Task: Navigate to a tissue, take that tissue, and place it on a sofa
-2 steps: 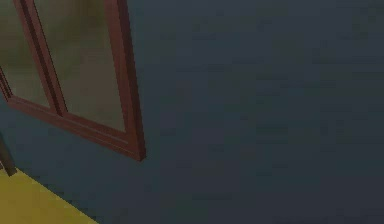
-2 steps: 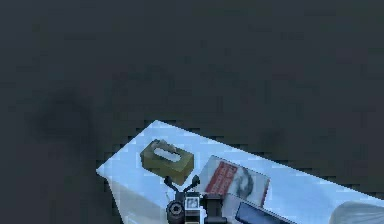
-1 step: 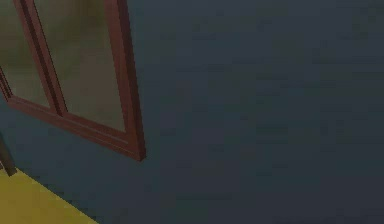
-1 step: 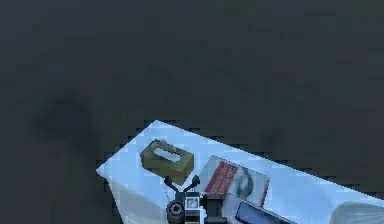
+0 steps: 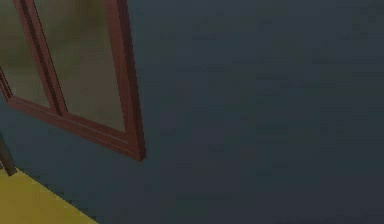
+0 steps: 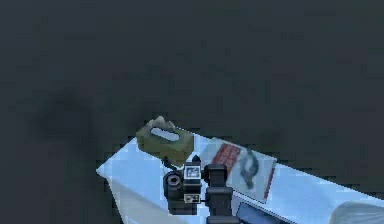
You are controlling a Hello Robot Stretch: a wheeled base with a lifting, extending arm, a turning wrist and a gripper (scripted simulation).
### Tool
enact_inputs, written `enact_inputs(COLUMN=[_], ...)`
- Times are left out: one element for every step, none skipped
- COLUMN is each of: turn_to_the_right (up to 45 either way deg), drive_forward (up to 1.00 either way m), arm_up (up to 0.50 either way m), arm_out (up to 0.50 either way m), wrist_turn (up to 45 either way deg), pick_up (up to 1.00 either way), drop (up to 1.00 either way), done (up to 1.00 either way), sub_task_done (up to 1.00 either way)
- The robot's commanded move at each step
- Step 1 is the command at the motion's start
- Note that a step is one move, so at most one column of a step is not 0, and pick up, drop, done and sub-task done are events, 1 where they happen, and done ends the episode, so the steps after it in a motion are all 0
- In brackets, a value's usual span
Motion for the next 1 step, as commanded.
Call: enact_inputs(turn_to_the_right=[0.0], drive_forward=[0.00], arm_up=[0.18], arm_out=[0.00], wrist_turn=[0.0], pick_up=[0.00], drop=[0.00], done=[0.00], sub_task_done=[0.00])
